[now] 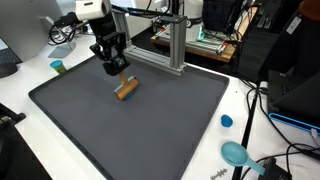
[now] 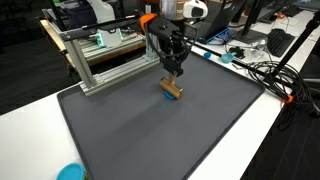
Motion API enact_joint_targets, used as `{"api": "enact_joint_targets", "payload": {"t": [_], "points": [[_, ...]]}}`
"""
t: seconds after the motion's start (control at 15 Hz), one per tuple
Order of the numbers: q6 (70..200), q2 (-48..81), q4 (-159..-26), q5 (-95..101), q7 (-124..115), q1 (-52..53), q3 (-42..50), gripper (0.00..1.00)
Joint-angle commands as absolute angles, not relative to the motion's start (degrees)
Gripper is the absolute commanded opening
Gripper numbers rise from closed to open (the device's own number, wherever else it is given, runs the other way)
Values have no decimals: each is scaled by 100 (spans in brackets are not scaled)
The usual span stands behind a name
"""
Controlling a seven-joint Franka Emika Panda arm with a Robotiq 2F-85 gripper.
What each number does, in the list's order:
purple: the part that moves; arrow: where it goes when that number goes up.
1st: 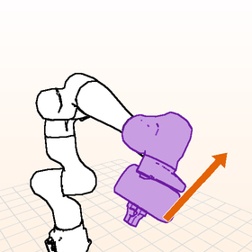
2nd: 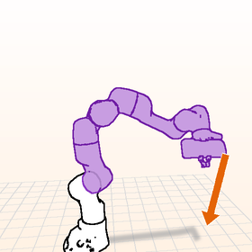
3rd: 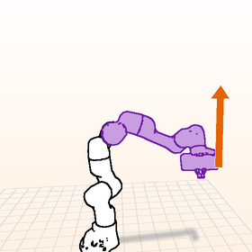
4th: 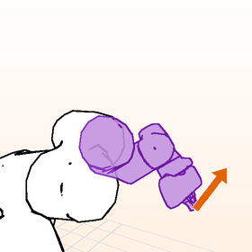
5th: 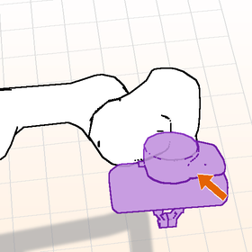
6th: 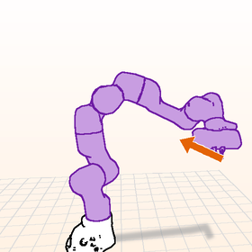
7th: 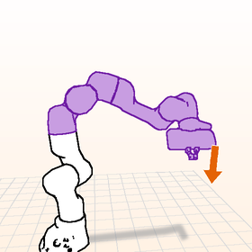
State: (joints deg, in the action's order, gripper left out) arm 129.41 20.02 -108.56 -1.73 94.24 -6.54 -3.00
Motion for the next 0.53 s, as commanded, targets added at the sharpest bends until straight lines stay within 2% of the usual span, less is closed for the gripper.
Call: {"api": "enact_joint_targets", "payload": {"t": [0.0, 0.47], "points": [[12757, 2235, -10635, -99, 9360, -618, -277, 22], [12668, 2466, -10477, -304, 9517, -661, -391, 22]]}}
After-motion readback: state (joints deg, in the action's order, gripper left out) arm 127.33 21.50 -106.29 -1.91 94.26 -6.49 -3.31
